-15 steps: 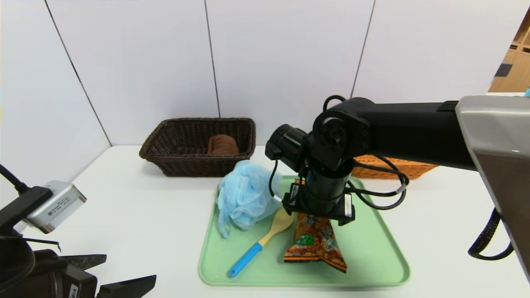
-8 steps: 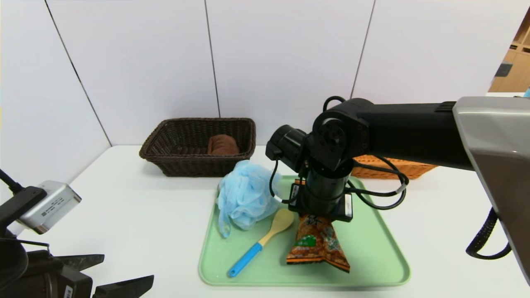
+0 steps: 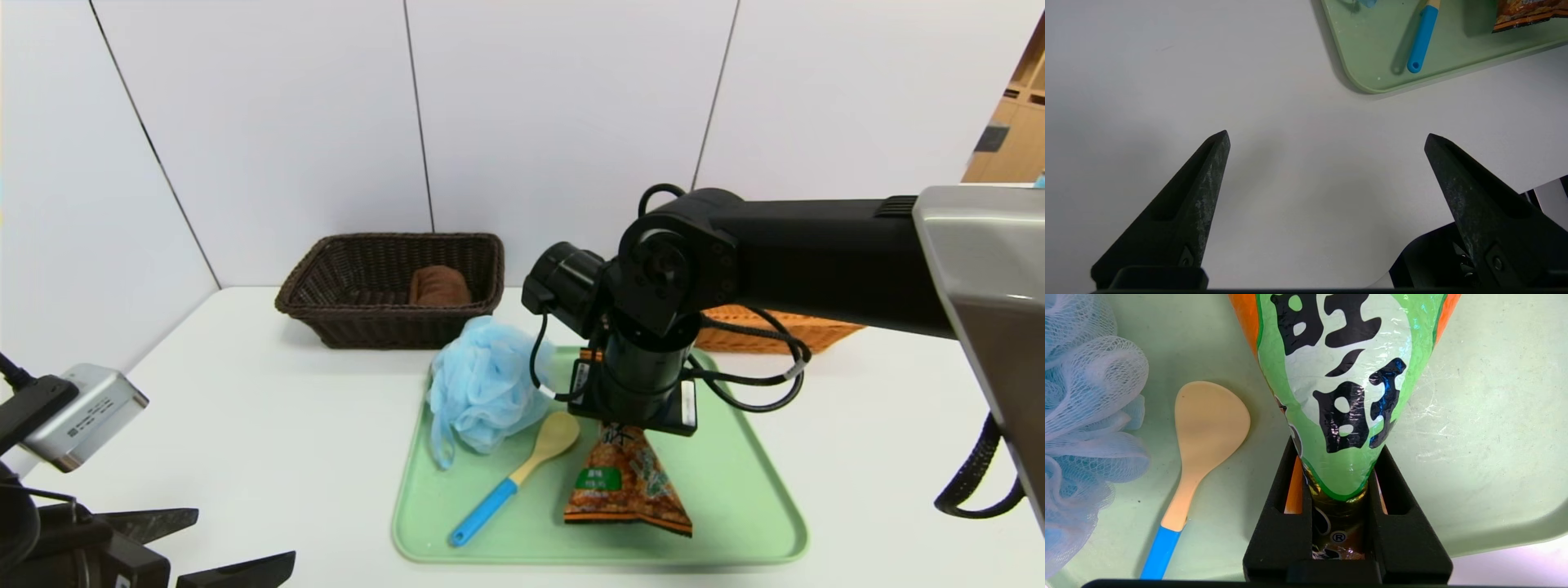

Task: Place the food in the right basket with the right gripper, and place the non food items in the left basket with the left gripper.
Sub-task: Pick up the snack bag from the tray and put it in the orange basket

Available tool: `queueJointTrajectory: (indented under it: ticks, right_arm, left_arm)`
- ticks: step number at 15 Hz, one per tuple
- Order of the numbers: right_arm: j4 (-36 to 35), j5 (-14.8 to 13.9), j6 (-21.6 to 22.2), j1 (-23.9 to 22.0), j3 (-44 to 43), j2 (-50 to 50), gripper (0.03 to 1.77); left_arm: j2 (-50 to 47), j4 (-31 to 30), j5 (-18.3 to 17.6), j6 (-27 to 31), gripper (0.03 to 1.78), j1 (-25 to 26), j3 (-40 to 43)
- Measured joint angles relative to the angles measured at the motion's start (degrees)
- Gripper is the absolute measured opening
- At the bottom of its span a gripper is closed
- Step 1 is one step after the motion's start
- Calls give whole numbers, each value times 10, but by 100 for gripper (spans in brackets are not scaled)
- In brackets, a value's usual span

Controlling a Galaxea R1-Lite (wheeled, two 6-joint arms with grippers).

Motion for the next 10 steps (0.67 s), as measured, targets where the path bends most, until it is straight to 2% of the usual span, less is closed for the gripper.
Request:
queueJointTrajectory:
  ticks: [4,7,10]
  right_arm:
    - [1,-22,-6,11,0,-31,35]
    - [-1,-35,-30,24,-1,-77,35]
    - [-8,-84,-61,28,-2,-118,34]
  left_arm:
    - [1,-3,1,1,169,0,0]
    - [7,-5,2,2,169,0,-1]
    - [16,-6,3,4,169,0,-2]
